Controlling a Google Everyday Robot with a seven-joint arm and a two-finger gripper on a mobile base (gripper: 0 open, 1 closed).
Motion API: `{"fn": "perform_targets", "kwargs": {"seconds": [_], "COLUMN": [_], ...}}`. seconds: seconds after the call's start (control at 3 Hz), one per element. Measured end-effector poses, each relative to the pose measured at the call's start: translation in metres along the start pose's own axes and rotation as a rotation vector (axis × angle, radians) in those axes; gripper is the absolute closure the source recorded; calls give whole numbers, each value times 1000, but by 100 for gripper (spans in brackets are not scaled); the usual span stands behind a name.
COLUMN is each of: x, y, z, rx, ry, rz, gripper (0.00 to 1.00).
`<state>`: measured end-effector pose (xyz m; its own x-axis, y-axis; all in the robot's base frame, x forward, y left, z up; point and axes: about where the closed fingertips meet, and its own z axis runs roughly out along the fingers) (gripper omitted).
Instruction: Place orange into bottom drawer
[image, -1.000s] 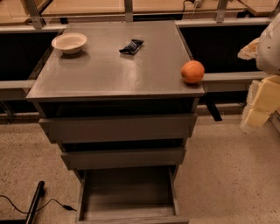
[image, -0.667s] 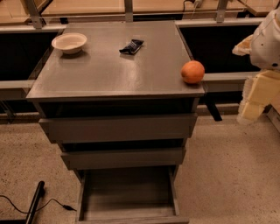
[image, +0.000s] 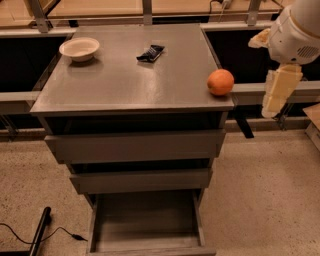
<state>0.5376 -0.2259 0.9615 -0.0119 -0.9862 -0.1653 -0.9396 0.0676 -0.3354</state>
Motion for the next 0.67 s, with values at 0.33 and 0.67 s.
{"fn": "perform_targets", "kwargs": {"seconds": [0.33, 0.67], "x": [-4, -3], "y": [-34, -52], "z": [38, 61], "rx": [-15, -33], "ry": [-17, -12], "rz": [-115, -161], "gripper": [0, 0]}}
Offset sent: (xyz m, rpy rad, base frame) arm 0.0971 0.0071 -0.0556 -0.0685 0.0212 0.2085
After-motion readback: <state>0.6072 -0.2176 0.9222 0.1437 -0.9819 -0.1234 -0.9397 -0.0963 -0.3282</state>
